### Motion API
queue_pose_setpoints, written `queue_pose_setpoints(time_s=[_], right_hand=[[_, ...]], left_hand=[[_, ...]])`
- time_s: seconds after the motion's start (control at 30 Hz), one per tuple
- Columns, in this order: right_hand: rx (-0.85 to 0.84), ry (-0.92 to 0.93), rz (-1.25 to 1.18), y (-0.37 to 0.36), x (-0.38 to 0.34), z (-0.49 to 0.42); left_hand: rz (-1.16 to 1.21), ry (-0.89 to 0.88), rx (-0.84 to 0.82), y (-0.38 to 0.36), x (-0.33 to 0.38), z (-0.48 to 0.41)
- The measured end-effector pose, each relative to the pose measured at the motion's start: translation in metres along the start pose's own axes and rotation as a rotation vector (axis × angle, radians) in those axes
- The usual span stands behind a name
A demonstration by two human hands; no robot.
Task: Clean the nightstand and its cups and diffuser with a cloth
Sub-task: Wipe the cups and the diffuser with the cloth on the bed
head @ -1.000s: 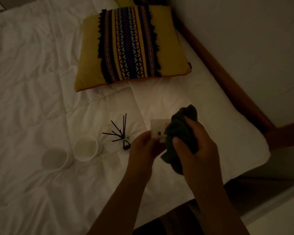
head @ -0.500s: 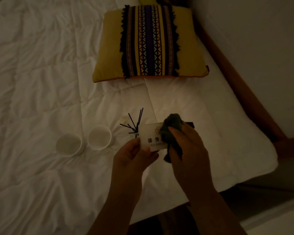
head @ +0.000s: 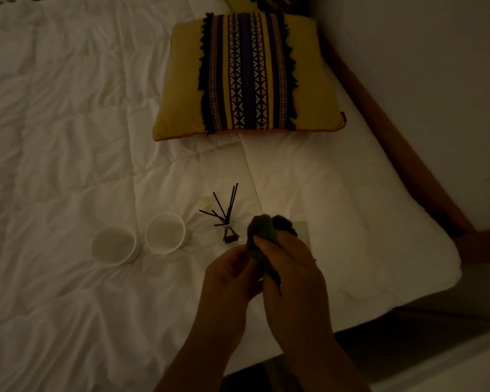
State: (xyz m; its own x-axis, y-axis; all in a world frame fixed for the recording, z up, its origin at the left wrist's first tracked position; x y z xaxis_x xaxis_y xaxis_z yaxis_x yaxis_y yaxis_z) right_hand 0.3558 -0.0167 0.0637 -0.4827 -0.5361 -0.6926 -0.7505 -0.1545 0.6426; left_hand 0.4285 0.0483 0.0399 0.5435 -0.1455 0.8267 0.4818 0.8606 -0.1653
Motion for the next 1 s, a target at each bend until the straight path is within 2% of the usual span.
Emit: queue_pose_setpoints(time_s=[0.1, 0.17, 0.27, 0.37, 0.47, 0.6, 0.8, 1.0], right_hand=[[-0.031, -0.039, -0.115, -0.004, 0.004, 0.005], [-0.063, 0.035, -0.123, -0.006, 0.007, 0.005], [-0.004, 0.210, -0.027, -0.006, 0.009, 0.004], [0.064, 0.253, 0.065, 0.001, 0.012, 0.001], [0.103, 0.173, 0.140, 0.007, 0.027, -0.004], [0.121, 0.022, 0.126, 0.009, 0.051, -0.014], [0.165, -0.054, 0.213, 0.004, 0.039, -0.010], [0.081, -0.080, 0.201, -0.002, 0.027, 0.007]], left_hand=[[0.011, -0.006, -0.008, 0.003, -0.007, 0.002], [0.043, -0.020, 0.021, 0.006, -0.010, 0.004], [0.079, -0.035, 0.038, 0.005, -0.011, 0.006], [0.075, -0.048, 0.027, -0.001, -0.012, 0.007], [0.097, -0.055, 0.051, 0.001, -0.012, 0.005], [0.118, -0.044, 0.096, 0.009, -0.013, 0.002], [0.080, -0.017, 0.067, 0.003, -0.018, -0.006], [0.087, 0.032, 0.031, -0.014, -0.036, -0.013]])
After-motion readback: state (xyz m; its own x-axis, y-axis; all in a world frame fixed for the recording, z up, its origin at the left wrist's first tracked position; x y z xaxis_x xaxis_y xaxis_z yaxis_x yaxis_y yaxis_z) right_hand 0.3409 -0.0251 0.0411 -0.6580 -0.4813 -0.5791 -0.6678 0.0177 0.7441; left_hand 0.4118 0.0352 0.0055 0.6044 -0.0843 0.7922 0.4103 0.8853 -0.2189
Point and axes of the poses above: each hand's wrist, its own z-axis away from the middle knuckle, its own y-axis out of the back of the hand, x = y × z, the point moved 4 cm from there along -z, towards the middle knuckle, and after that the axes turned 14 degrees about x, right-handed, at the moved point
